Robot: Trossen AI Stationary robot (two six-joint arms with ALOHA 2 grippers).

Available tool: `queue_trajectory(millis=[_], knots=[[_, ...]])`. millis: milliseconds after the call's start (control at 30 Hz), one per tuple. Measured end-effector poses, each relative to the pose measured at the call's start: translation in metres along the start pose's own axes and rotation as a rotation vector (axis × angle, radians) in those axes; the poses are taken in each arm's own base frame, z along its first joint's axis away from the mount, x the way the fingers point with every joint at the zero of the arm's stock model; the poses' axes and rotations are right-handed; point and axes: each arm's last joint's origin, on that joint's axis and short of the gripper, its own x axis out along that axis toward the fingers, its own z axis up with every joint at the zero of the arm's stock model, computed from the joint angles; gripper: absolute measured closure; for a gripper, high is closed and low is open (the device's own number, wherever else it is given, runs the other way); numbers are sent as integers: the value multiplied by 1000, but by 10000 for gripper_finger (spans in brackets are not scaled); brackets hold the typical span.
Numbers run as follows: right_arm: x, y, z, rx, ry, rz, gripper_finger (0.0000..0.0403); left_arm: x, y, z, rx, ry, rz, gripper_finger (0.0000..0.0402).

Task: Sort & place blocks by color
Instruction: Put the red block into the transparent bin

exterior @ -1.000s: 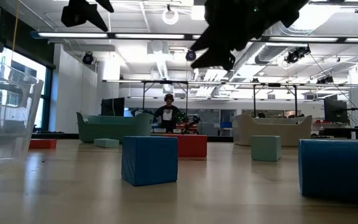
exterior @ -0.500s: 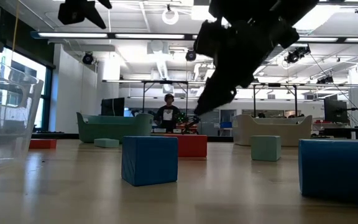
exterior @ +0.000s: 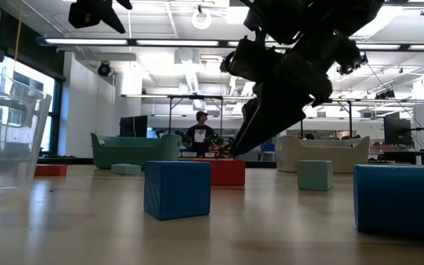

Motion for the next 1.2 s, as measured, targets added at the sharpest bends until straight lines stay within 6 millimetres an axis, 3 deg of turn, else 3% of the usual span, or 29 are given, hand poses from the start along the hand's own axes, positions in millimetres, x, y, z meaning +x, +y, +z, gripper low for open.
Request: queue_trajectory(millis=[700,1033,1200], knots=[[24,-2,-10,-19,12,7,168,0,1,0,3,0,14,266],[24,-2,-10,25,8,7,289,0,1,0,3,-1,14,266],[24,-2,-9,30,6,10,295,0,1,0,-46,-1,14,266]])
